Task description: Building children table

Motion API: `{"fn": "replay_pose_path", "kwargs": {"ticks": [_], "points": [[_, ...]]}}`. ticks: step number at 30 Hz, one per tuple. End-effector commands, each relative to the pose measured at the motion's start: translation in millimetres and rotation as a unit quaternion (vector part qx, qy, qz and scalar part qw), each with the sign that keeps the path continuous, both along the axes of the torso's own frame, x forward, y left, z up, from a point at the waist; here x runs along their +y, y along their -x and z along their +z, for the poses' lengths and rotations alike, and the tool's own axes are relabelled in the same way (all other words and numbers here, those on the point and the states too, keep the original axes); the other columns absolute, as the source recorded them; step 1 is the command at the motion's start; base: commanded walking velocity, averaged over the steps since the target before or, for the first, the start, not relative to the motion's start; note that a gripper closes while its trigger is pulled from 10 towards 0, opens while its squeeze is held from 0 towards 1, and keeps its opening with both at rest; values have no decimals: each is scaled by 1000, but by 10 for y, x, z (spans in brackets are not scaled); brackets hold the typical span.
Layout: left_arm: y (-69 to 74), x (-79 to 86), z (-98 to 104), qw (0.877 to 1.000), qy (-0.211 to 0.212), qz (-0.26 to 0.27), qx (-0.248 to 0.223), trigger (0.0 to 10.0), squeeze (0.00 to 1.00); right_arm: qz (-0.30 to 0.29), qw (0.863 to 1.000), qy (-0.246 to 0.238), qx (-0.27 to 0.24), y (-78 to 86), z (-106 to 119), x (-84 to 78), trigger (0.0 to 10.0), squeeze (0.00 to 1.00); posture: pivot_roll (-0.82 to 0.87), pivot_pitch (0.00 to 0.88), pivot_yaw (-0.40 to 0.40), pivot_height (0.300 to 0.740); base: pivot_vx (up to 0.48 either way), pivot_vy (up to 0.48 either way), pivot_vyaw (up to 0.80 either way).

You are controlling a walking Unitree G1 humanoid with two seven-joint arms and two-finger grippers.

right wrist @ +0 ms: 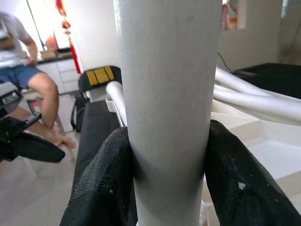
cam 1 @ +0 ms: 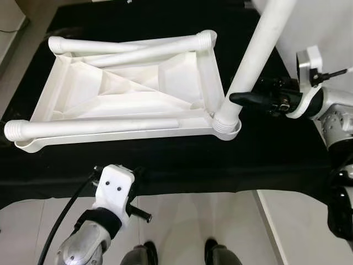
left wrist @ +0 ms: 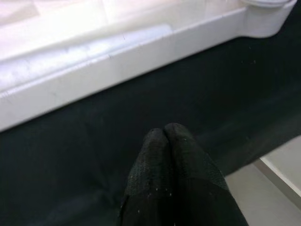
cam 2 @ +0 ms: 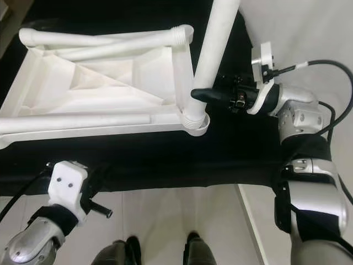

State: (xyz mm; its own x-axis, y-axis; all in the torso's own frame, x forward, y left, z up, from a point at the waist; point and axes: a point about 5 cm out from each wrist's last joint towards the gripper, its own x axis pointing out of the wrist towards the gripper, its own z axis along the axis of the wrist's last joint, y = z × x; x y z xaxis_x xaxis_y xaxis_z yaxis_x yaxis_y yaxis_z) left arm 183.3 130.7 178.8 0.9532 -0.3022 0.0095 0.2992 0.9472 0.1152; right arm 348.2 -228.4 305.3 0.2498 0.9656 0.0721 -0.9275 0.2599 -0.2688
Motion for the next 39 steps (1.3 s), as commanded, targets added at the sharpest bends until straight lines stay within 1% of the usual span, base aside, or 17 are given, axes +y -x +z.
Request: {"fn": "replay_pose_path", "kwargs": {"ticks": [1, 3, 7, 12, 13, 18, 22, 26, 28, 29, 30, 32, 33, 35, 36, 37, 39], "points": [[66, 15, -11, 1000, -4, 0, 13, 10000, 0, 8, 999, 23, 36, 3, -155, -6, 10000, 0, 57, 410, 87, 740, 0, 0, 0], [82, 18, -10, 1000, -4, 1, 15, 10000, 0, 9, 999, 27, 33, 7, -135, -17, 10000, 0, 57, 410, 87, 740, 0, 0, 0], [133, 24, -2, 1000, -4, -1, 23, 10000, 0, 26, 999, 31, 0, 58, 107, -35, 10000, 0, 58, 437, 105, 740, 0, 0, 0], [149, 22, 17, 1000, -4, -6, 25, 10000, 0, 27, 999, 42, -16, 88, 208, -46, 10000, 0, 52, 453, 111, 740, 0, 0, 0], [152, 20, 32, 1000, -3, -8, 25, 10000, 0, 28, 998, 47, -22, 120, 271, -67, 10000, 0, 51, 460, 115, 740, 0, 0, 0], [170, 12, 45, 1000, 0, -13, 26, 10000, 0, 36, 997, 61, -22, 175, 307, -69, 10000, 0, 49, 470, 117, 740, 0, 0, 0], [178, 9, 48, 1000, 1, -14, 27, 10000, 0, 40, 997, 64, -21, 187, 309, -62, 10000, 0, 47, 474, 118, 740, 0, 0, 0], [183, -2, 53, 999, 3, -16, 30, 10000, 0, 69, 993, 91, -14, 228, 258, 57, 10000, 0, 44, 478, 116, 740, 0, 0, 0], [183, -2, 53, 999, 3, -16, 30, 10000, 0, 69, 993, 91, -14, 228, 258, 57, 10000, 0, 44, 478, 116, 740, 0, 0, 0], [179, -9, 56, 999, 3, -17, 30, 10000, 0, 86, 990, 107, -12, 242, 243, 141, 10000, 0, 38, 480, 114, 740, 0, 0, 0], [179, -9, 56, 999, 3, -17, 30, 10000, 0, 86, 990, 107, -12, 242, 243, 141, 10000, 0, 38, 480, 114, 740, 0, 0, 0], [170, -22, 58, 999, 5, -18, 31, 10000, 0, 112, 984, 135, -11, 259, 226, 273, 10000, 0, 32, 479, 106, 740, 0, 0, 0], [170, -22, 58, 999, 5, -18, 31, 10000, 0, 112, 984, 135, -11, 259, 226, 273, 10000, 0, 32, 479, 106, 740, 0, 0, 0], [162, -29, 60, 999, 7, -19, 32, 10000, 0, 130, 979, 157, -8, 268, 216, 363, 10000, 0, 30, 479, 104, 740, 0, 0, 0], [162, -29, 60, 999, 7, -19, 32, 10000, 0, 130, 979, 157, -8, 268, 216, 363, 10000, 0, 30, 479, 104, 740, 0, 0, 0], [160, -32, 62, 999, 8, -19, 32, 10000, 0, 135, 976, 171, -9, 270, 207, 396, 10000, 0, 26, 479, 99, 740, 0, 0, 0], [158, -34, 63, 999, 9, -18, 32, 10000, 0, 140, 974, 180, -10, 274, 205, 424, 10000, 0, 22, 480, 95, 740, 0, 0, 0]]}}
